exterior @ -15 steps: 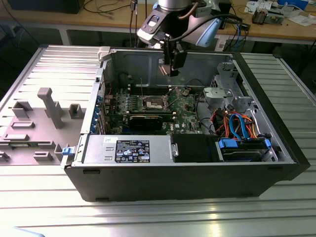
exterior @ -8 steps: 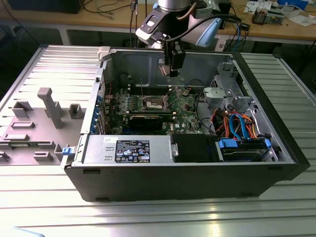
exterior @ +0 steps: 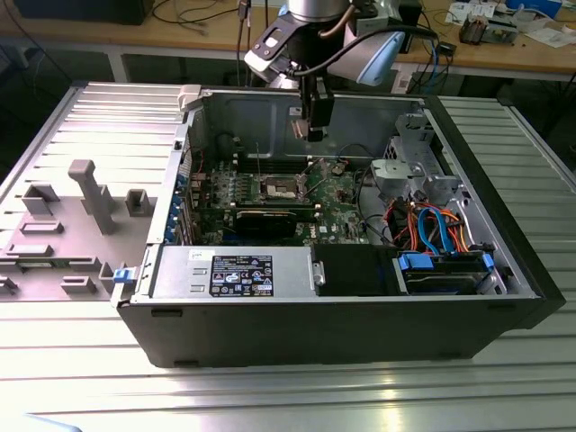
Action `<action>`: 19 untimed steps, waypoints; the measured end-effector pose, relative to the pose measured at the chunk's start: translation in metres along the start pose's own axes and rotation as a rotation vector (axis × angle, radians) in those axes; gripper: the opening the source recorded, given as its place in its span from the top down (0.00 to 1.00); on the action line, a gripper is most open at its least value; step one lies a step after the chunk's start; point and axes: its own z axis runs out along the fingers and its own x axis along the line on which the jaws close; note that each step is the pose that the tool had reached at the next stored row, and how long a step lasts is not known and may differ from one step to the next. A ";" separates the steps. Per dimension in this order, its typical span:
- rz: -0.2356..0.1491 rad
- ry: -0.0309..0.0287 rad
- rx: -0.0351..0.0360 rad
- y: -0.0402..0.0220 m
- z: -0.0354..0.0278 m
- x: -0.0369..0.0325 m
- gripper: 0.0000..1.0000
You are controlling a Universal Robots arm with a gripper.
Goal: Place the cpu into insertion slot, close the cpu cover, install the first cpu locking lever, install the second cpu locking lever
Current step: 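Place the cpu into insertion slot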
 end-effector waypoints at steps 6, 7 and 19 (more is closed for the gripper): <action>0.047 -0.0041 -0.0009 0.0000 0.0008 0.0000 0.46; 0.054 -0.0048 -0.0010 -0.0001 0.0009 0.0000 0.46; 0.184 -0.0165 -0.0033 -0.0003 0.0026 -0.0001 0.46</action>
